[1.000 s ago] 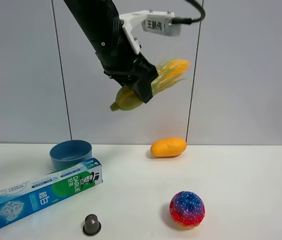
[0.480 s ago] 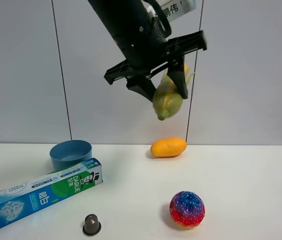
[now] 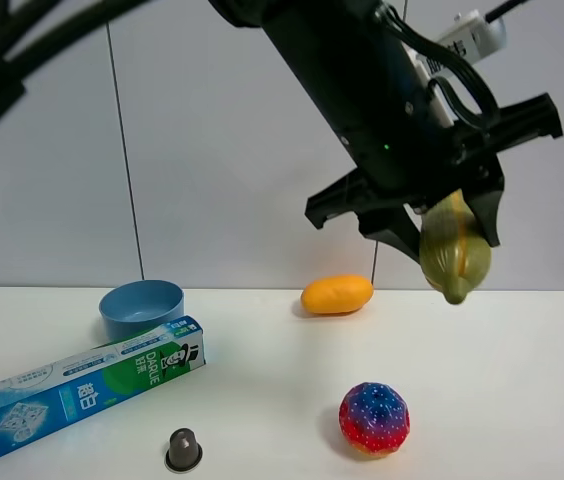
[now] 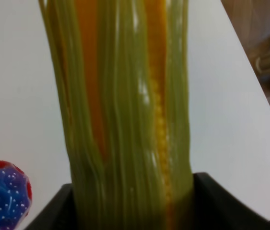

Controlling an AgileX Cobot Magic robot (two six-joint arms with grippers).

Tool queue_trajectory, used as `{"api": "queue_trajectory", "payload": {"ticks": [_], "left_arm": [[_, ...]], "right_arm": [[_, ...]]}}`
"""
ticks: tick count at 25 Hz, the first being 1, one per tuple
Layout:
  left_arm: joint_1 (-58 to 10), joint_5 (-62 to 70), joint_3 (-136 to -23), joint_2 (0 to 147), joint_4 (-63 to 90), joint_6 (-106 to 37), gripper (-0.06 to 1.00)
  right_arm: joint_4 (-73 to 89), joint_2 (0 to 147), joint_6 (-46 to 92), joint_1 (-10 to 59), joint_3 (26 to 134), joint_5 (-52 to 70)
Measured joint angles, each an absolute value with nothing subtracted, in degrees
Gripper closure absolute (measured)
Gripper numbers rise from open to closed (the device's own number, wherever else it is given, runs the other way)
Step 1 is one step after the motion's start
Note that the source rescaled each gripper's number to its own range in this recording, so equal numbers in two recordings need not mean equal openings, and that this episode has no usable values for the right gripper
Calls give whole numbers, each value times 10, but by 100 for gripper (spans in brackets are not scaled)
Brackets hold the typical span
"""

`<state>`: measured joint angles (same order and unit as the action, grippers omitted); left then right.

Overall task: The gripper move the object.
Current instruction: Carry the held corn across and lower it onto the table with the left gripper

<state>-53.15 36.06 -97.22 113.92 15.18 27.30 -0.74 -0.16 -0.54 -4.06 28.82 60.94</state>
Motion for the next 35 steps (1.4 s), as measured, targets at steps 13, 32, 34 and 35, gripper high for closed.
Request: {"api": "queue_trajectory", "payload": {"ticks": [13, 32, 34, 35], "left_arm": [[-538, 306, -972, 1262, 193, 301, 93], [-538, 196, -972, 1318, 209, 359, 93], [-538, 196, -972, 1327, 210, 359, 93], [-538, 196, -972, 1331, 211, 359, 93]], "right_arm": [[-7, -2, -5, -41, 288, 609], [-7, -2, -5, -41, 288, 609], [-7, -2, -5, -41, 288, 609], [-7, -2, -5, -41, 288, 609]]}}
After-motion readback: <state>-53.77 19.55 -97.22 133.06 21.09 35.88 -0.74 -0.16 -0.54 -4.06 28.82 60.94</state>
